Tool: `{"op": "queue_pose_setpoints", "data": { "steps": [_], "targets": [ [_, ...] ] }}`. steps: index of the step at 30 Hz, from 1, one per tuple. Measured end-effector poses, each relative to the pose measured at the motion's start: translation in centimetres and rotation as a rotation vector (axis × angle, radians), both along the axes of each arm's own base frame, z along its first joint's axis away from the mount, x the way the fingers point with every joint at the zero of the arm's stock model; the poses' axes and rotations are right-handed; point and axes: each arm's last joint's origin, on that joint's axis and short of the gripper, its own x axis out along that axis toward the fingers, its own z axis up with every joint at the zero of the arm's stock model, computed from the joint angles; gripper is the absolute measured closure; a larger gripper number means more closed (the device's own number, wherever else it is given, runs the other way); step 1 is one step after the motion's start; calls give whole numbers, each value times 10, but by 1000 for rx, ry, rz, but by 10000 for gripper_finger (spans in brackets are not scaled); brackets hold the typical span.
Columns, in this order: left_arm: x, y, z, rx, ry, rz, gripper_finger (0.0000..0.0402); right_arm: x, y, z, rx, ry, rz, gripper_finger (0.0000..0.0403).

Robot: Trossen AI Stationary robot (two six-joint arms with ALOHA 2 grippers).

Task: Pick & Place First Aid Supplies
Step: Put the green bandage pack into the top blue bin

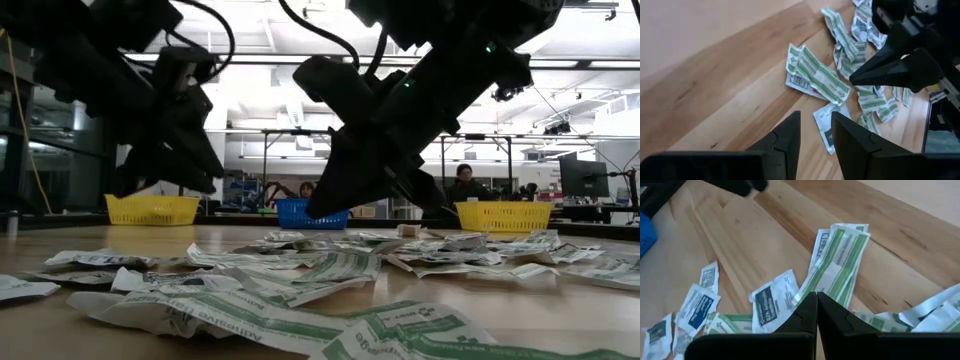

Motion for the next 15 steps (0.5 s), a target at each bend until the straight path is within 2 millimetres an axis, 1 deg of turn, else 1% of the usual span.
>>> {"op": "queue_pose_setpoints", "data": {
  "steps": [3,7,15],
  "targets": [
    [6,4,-7,-42,10,-15,293,0,0,0,-49,12,35,403],
    [10,9,-10,-68,19,-21,293,-1,0,0,-107,22,65,403],
    [10,13,-10,-70,17,-10,293,-1,-1,-1,-166,36,97,403]
  ]
}}
